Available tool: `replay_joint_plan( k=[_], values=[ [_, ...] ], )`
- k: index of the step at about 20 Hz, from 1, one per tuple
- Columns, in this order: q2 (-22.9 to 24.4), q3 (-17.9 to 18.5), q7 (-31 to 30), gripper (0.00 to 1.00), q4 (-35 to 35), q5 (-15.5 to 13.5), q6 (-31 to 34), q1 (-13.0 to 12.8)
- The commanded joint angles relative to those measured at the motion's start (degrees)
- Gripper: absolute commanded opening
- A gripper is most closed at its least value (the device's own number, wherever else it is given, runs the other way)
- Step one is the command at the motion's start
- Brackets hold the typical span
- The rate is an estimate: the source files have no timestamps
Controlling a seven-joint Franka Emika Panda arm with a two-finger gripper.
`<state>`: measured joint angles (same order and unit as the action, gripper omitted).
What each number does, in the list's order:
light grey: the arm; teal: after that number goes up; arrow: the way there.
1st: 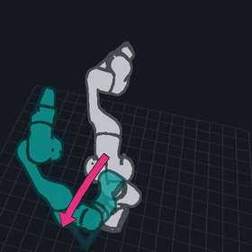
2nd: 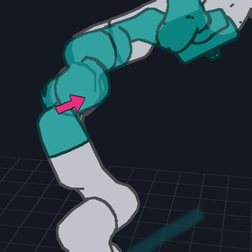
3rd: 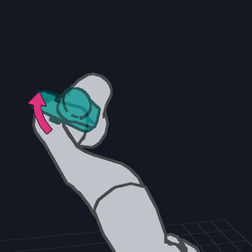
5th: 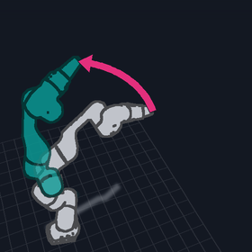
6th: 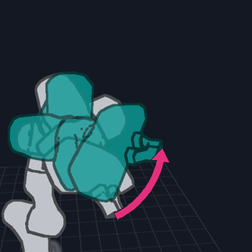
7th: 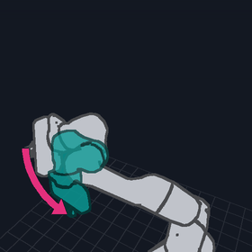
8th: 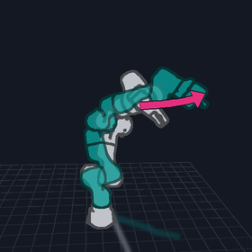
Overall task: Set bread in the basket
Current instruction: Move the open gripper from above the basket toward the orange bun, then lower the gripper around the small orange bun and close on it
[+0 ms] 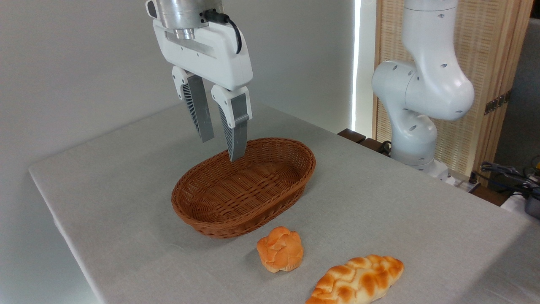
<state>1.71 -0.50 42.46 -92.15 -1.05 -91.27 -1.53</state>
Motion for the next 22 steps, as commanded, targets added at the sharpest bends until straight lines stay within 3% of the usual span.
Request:
replay_joint_plan(
  k=[1,11,17,22],
  values=[
    [0.4,0.8,-0.2,1.0,0.5,-0.2,0.7,0.0],
    [0.8,0.8,-0.6,1.0,-0.1,-0.2,0.7,-0.1],
    [4.1,3.0,0.2,1.0,-3.3,-0.1,0.1,-0.1],
    [8.0,5.9,6.2,1.0,-9.4,0.2,-1.7,-0.1]
  ],
)
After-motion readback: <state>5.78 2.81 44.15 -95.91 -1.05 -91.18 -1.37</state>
